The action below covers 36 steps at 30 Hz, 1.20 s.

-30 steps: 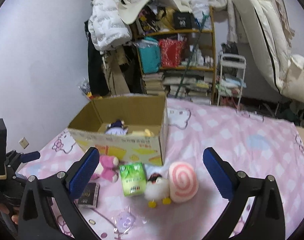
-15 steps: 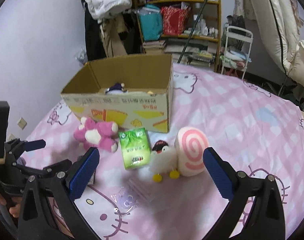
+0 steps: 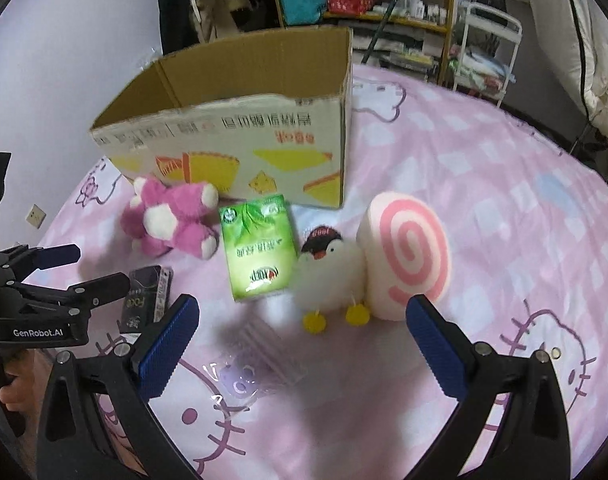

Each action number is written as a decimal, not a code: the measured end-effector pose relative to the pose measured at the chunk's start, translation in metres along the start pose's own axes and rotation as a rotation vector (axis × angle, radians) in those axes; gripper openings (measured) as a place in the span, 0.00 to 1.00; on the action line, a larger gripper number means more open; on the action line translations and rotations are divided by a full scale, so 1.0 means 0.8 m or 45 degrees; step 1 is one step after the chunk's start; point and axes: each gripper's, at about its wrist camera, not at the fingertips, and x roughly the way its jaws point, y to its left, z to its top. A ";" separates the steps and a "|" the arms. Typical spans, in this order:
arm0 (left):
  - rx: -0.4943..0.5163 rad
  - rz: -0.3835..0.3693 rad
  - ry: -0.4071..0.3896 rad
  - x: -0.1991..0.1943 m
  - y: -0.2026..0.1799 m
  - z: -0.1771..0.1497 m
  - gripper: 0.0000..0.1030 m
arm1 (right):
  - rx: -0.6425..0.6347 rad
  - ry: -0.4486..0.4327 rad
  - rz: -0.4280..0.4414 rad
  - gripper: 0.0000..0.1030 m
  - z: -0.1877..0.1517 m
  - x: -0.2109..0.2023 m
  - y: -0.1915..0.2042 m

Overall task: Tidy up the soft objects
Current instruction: 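Move both tools back toward the remaining items beside the box, then grasp the black Face tissue pack with the left tool while the right tool approaches the clear bag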

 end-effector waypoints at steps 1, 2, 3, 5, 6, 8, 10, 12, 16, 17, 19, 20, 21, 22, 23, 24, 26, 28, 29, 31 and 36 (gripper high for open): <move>0.002 0.001 0.009 0.002 -0.001 0.000 0.93 | 0.003 0.019 -0.001 1.00 -0.001 0.004 0.000; 0.000 0.001 0.019 0.006 0.000 0.000 0.93 | 0.004 0.035 -0.003 1.00 -0.001 0.006 0.000; -0.003 -0.001 0.024 0.008 0.000 0.000 0.93 | 0.002 0.059 -0.002 1.00 -0.002 0.011 0.000; -0.012 -0.007 0.035 0.012 0.000 0.002 0.93 | -0.002 0.086 -0.003 1.00 -0.003 0.016 0.000; -0.016 -0.007 0.037 0.013 0.001 0.002 0.93 | -0.006 0.096 -0.014 1.00 -0.003 0.018 0.001; -0.022 0.000 0.035 0.016 0.001 0.003 0.93 | -0.015 0.112 -0.021 1.00 -0.004 0.022 0.002; -0.017 0.009 0.044 0.021 -0.001 0.003 0.93 | -0.018 0.125 -0.023 1.00 -0.005 0.026 0.004; -0.009 0.005 0.058 0.026 -0.003 0.003 0.93 | -0.031 0.142 -0.027 1.00 -0.007 0.029 0.006; 0.013 0.008 0.077 0.031 -0.011 0.001 0.93 | -0.067 0.147 -0.023 1.00 -0.009 0.028 0.013; 0.019 0.008 0.081 0.032 -0.013 0.001 0.93 | -0.075 0.146 -0.022 1.00 -0.009 0.027 0.015; 0.016 0.000 0.086 0.033 -0.014 0.001 0.93 | -0.088 0.150 -0.008 1.00 -0.011 0.026 0.019; 0.014 -0.007 0.087 0.033 -0.015 0.000 0.93 | -0.091 0.156 0.005 1.00 -0.012 0.027 0.022; 0.014 -0.012 0.088 0.034 -0.014 -0.001 0.93 | -0.099 0.165 0.030 1.00 -0.013 0.028 0.025; 0.014 -0.016 0.086 0.034 -0.015 -0.002 0.93 | -0.106 0.164 0.049 1.00 -0.014 0.029 0.030; 0.014 -0.022 0.088 0.034 -0.016 -0.004 0.93 | -0.115 0.163 0.061 1.00 -0.015 0.028 0.032; 0.010 -0.026 0.091 0.038 -0.022 -0.005 0.93 | -0.121 0.167 0.078 1.00 -0.017 0.030 0.036; 0.007 -0.037 0.099 0.044 -0.020 -0.008 0.93 | -0.129 0.203 0.104 1.00 -0.021 0.036 0.040; 0.003 -0.030 0.116 0.049 -0.021 -0.008 0.93 | -0.155 0.236 0.091 1.00 -0.025 0.044 0.047; -0.005 -0.035 0.120 0.050 -0.021 -0.009 0.93 | -0.166 0.250 0.082 1.00 -0.027 0.047 0.049; -0.013 -0.041 0.123 0.050 -0.020 -0.010 0.93 | -0.174 0.271 0.086 1.00 -0.029 0.052 0.054; -0.026 -0.058 0.132 0.049 -0.013 -0.013 0.93 | -0.174 0.322 0.090 1.00 -0.032 0.064 0.056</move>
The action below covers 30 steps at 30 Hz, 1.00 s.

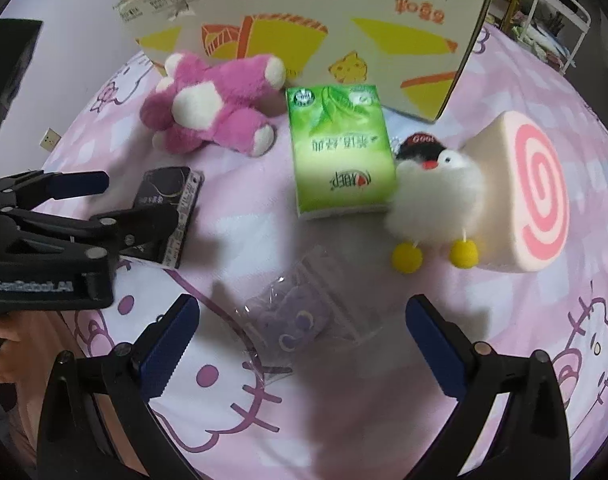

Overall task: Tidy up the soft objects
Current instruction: 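Grasp the black Face tissue pack with the left tool while the right tool approaches the clear bag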

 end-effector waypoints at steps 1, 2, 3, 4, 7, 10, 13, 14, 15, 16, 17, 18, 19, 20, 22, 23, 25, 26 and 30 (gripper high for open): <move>0.002 -0.004 -0.001 0.001 0.001 0.000 0.93 | 0.002 0.007 0.004 1.00 0.001 0.003 0.000; 0.006 -0.007 -0.002 0.001 0.001 -0.001 0.93 | 0.008 0.017 0.013 1.00 0.001 0.005 -0.002; 0.009 -0.011 -0.002 0.003 0.002 0.000 0.93 | 0.012 0.029 0.021 1.00 0.001 0.008 -0.002; 0.013 -0.014 0.000 0.002 0.001 0.000 0.93 | 0.012 0.038 0.025 1.00 0.001 0.010 -0.001; 0.025 -0.007 0.011 0.007 -0.005 -0.001 0.93 | -0.001 0.051 0.023 1.00 -0.001 0.014 0.003; 0.021 0.007 0.040 0.013 -0.008 -0.003 0.93 | -0.012 0.070 0.013 1.00 -0.002 0.018 0.006; 0.010 0.005 0.052 0.016 -0.008 -0.004 0.93 | -0.019 0.081 0.003 1.00 -0.002 0.021 0.012; 0.011 0.000 0.050 0.015 -0.009 -0.004 0.93 | -0.021 0.080 -0.003 1.00 -0.001 0.022 0.013; 0.012 0.002 0.050 0.015 -0.009 -0.004 0.93 | -0.027 0.077 -0.016 1.00 -0.002 0.022 0.016; 0.013 0.003 0.050 0.016 -0.010 -0.004 0.93 | -0.030 0.077 -0.020 1.00 -0.002 0.023 0.017; 0.014 -0.001 0.054 0.017 -0.011 -0.004 0.93 | -0.034 0.082 -0.020 1.00 -0.002 0.025 0.018; 0.016 -0.003 0.059 0.017 -0.010 -0.004 0.93 | -0.038 0.088 -0.024 1.00 -0.001 0.027 0.018; 0.019 -0.001 0.063 0.018 -0.011 -0.004 0.92 | -0.042 0.095 -0.031 1.00 0.000 0.030 0.020; 0.024 0.007 0.067 0.020 -0.010 -0.004 0.92 | -0.049 0.100 -0.039 1.00 0.000 0.032 0.022; 0.027 0.016 0.072 0.022 -0.013 -0.003 0.92 | -0.070 0.105 -0.052 1.00 0.000 0.035 0.028; 0.027 0.008 0.074 0.023 -0.013 -0.004 0.92 | -0.081 0.105 -0.045 1.00 0.000 0.036 0.032; 0.021 -0.003 0.077 0.024 -0.014 -0.005 0.92 | -0.100 0.107 -0.053 1.00 0.000 0.038 0.037; 0.019 -0.001 0.081 0.025 -0.015 -0.005 0.92 | -0.102 0.108 -0.057 1.00 0.000 0.040 0.040; 0.022 -0.004 0.088 0.029 -0.014 -0.005 0.90 | -0.101 0.108 -0.059 1.00 0.003 0.045 0.046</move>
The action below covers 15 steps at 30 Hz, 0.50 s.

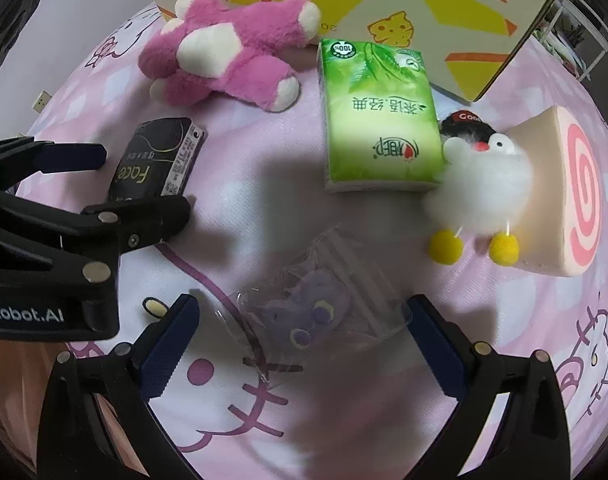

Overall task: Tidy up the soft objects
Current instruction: 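Grasp the black Face tissue pack with the left tool while the right tool approaches the clear bag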

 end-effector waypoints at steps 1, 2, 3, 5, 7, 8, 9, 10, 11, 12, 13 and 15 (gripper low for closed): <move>-0.001 -0.017 -0.007 0.001 0.000 -0.001 0.83 | -0.003 0.000 -0.003 1.00 0.001 0.001 0.002; -0.008 -0.048 -0.015 0.000 0.000 -0.001 0.82 | -0.005 -0.001 -0.005 1.00 0.000 0.001 0.001; -0.015 -0.065 -0.026 0.000 0.000 -0.002 0.82 | -0.006 -0.002 -0.007 1.00 -0.001 0.001 0.001; -0.021 -0.093 -0.045 -0.002 0.001 -0.003 0.79 | -0.011 -0.005 -0.010 1.00 -0.003 0.001 0.002; -0.020 -0.139 -0.039 -0.001 0.000 -0.003 0.58 | -0.015 -0.006 -0.008 1.00 -0.012 -0.001 -0.007; -0.015 -0.146 -0.034 0.001 -0.003 -0.004 0.58 | -0.016 -0.006 -0.010 1.00 -0.012 -0.001 -0.007; -0.007 -0.134 -0.039 0.002 -0.005 -0.004 0.57 | -0.018 -0.009 -0.017 0.98 -0.012 -0.002 -0.008; -0.002 -0.133 -0.041 0.002 -0.007 -0.004 0.53 | -0.017 -0.013 -0.020 0.97 -0.012 -0.002 -0.008; 0.003 -0.132 -0.043 0.002 -0.009 -0.004 0.53 | -0.016 -0.018 -0.021 0.94 -0.012 -0.003 -0.009; 0.004 -0.132 -0.044 0.002 -0.010 -0.005 0.52 | -0.012 -0.025 -0.020 0.92 -0.012 -0.005 -0.009; 0.003 -0.133 -0.044 0.003 -0.011 -0.005 0.52 | -0.009 -0.031 -0.019 0.91 -0.012 -0.006 -0.009; -0.003 -0.139 -0.044 0.001 -0.008 -0.004 0.52 | 0.002 -0.040 -0.012 0.89 -0.011 -0.008 -0.010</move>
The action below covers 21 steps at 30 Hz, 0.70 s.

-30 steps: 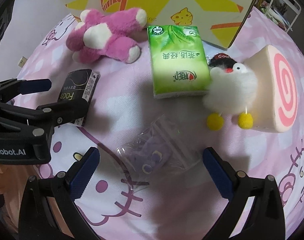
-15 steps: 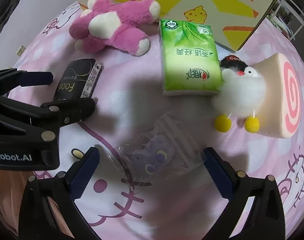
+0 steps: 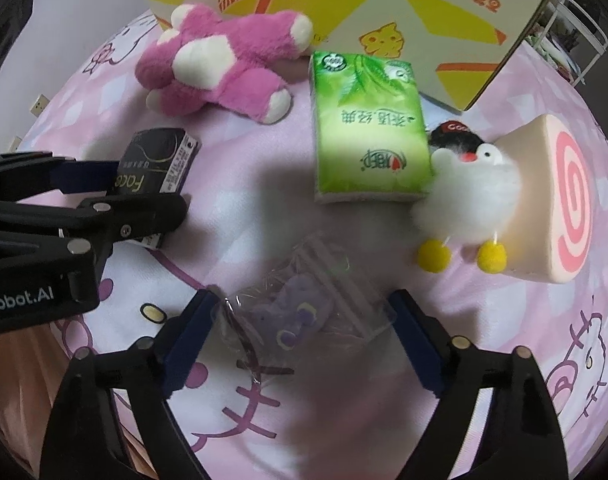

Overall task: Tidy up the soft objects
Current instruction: 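Grasp the black Face tissue pack with the left tool while the right tool approaches the clear bag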

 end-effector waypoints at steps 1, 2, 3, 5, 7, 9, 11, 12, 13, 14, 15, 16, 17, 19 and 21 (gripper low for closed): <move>-0.002 0.003 0.000 0.000 -0.001 0.000 0.52 | 0.009 -0.002 0.008 0.88 0.000 -0.001 -0.002; -0.003 0.008 -0.001 0.000 -0.001 -0.001 0.52 | 0.020 -0.007 0.012 0.86 0.000 -0.001 -0.004; -0.001 0.017 -0.002 -0.001 -0.003 -0.002 0.52 | 0.028 -0.014 0.019 0.84 0.002 -0.003 -0.009; 0.006 0.027 -0.003 -0.007 -0.008 -0.005 0.52 | 0.041 -0.025 0.030 0.83 0.004 -0.001 -0.018; 0.010 0.032 -0.003 -0.010 -0.010 -0.008 0.52 | 0.034 -0.030 0.022 0.81 0.005 -0.001 -0.019; 0.013 0.036 -0.006 -0.012 -0.011 -0.010 0.52 | 0.024 -0.036 0.016 0.80 0.005 -0.002 -0.017; 0.019 0.042 -0.012 -0.012 -0.015 -0.013 0.51 | 0.020 -0.040 0.018 0.80 0.007 -0.006 -0.014; 0.022 0.043 -0.017 -0.013 -0.017 -0.014 0.51 | 0.021 -0.042 0.023 0.79 0.008 -0.008 -0.013; 0.025 0.044 -0.023 -0.014 -0.019 -0.013 0.51 | 0.022 -0.046 0.020 0.79 0.005 -0.010 -0.009; 0.027 0.050 -0.033 -0.017 -0.019 -0.014 0.51 | 0.023 -0.050 0.019 0.79 0.005 -0.012 -0.010; 0.026 0.057 -0.042 -0.018 -0.019 -0.014 0.51 | 0.025 -0.056 0.018 0.78 0.007 -0.012 -0.010; 0.020 0.063 -0.052 -0.021 -0.019 -0.014 0.51 | 0.029 -0.064 0.018 0.78 0.011 -0.013 -0.008; 0.012 0.067 -0.063 -0.023 -0.018 -0.015 0.51 | 0.035 -0.072 0.018 0.77 0.012 -0.014 -0.009; -0.004 0.088 -0.080 -0.028 -0.014 -0.020 0.51 | 0.046 -0.082 0.021 0.63 0.006 -0.017 -0.015; -0.022 0.106 -0.085 -0.030 -0.011 -0.022 0.51 | 0.070 -0.098 0.051 0.45 0.008 -0.022 -0.021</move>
